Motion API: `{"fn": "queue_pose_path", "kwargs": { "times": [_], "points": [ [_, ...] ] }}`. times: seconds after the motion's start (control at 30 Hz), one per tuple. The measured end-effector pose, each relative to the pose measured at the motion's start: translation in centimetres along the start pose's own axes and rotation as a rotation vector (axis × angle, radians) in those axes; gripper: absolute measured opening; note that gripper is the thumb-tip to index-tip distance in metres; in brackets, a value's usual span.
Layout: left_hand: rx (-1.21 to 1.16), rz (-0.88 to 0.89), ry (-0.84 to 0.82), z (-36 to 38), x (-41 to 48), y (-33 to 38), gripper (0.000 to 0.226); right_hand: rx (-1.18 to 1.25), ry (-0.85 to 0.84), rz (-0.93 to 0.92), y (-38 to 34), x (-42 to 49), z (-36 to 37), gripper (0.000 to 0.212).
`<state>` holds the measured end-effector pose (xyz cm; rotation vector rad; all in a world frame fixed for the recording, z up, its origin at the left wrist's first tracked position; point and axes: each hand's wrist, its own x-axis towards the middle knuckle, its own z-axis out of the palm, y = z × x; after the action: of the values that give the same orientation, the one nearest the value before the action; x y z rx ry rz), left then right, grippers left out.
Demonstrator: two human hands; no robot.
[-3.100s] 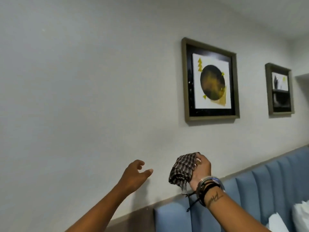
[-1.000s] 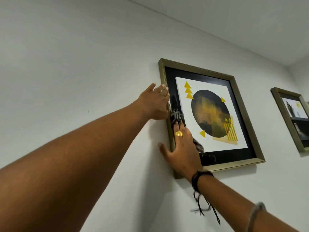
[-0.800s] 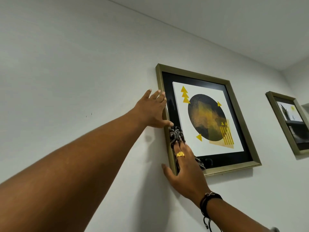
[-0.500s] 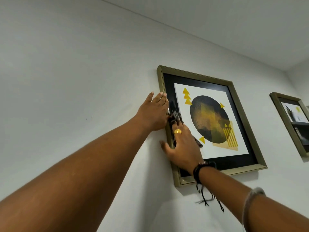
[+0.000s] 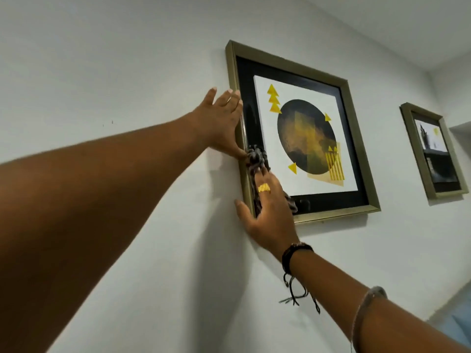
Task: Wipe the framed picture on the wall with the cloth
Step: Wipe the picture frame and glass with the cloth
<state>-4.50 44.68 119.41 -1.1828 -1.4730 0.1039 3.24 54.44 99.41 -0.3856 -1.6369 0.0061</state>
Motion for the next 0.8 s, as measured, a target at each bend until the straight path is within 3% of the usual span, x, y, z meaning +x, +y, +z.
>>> {"fn": "queue_pose_path", "kwargs": {
  "times": [0.2,0.33,0.5,0.63,0.8],
  "points": [
    [-0.007,-0.077,-0.042,0.2,0.5,1.3,0.147,-0.068,-0.038,-0.181,3.7,-3.4,-0.8,0.063],
    [0.000,-0.093,-0.066,-0.5,0.6,1.7,0.151,-0.268,-0.058,-0.393,6.6,-4.3,-2.2,0.053],
    [-0.009,-0.107,-0.072,-0.9,0.5,2.1,0.151,-0.336,0.026,-0.406,10.0,-4.5,-3.1,0.052],
    [-0.030,-0.112,-0.064,-0.7,0.6,2.0,0.152,-0.335,0.142,-0.258,12.6,-4.2,-3.6,0.049],
    [-0.032,-0.106,-0.066,-0.6,0.6,2.1,0.150,-0.358,0.155,0.262,15.6,-2.4,-6.0,0.056]
  ]
}}
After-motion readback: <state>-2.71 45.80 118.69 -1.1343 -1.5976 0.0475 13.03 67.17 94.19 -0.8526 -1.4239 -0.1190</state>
